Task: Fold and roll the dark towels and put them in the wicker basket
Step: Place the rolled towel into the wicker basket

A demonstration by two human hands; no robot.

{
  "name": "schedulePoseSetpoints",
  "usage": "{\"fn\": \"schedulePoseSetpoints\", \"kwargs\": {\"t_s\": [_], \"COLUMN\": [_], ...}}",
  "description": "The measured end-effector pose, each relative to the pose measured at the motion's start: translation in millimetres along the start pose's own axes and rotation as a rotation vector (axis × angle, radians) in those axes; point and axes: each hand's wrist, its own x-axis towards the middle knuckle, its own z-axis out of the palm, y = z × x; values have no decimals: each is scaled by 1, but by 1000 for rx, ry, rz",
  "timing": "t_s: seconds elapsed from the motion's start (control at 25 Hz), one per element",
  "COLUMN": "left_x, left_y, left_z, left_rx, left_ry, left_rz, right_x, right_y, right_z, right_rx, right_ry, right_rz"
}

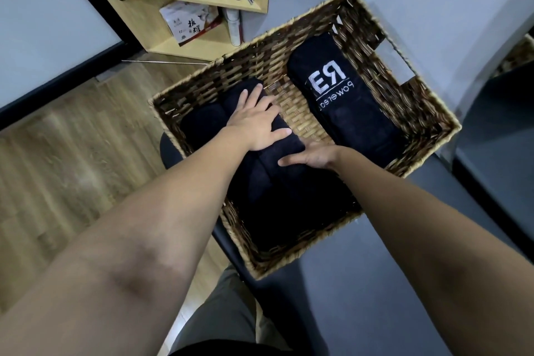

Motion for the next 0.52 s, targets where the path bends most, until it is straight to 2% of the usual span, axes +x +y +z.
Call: {"fn": "schedulePoseSetpoints", "kwargs": {"t_s": [0.08,0.2,0.36,0.52], "left_x": [3,5,12,22], "left_y": [-1,-1,6,38], "left_z": [0,-1,-11,-16], "left_rx": [-21,-18,151,328], "left_ry": [-23,-39,-75,-187], "left_rz": [-13,-18,-8,190], "right_x": [0,-14,-37,-36], "right_y": [-3,-12,-14,1], "right_z": [-1,-6,-17,-18], "right_rx": [-1,-126,-317,-331], "right_ry": [-11,-88,-218,-204], "right_rz": [1,-1,98,146]}}
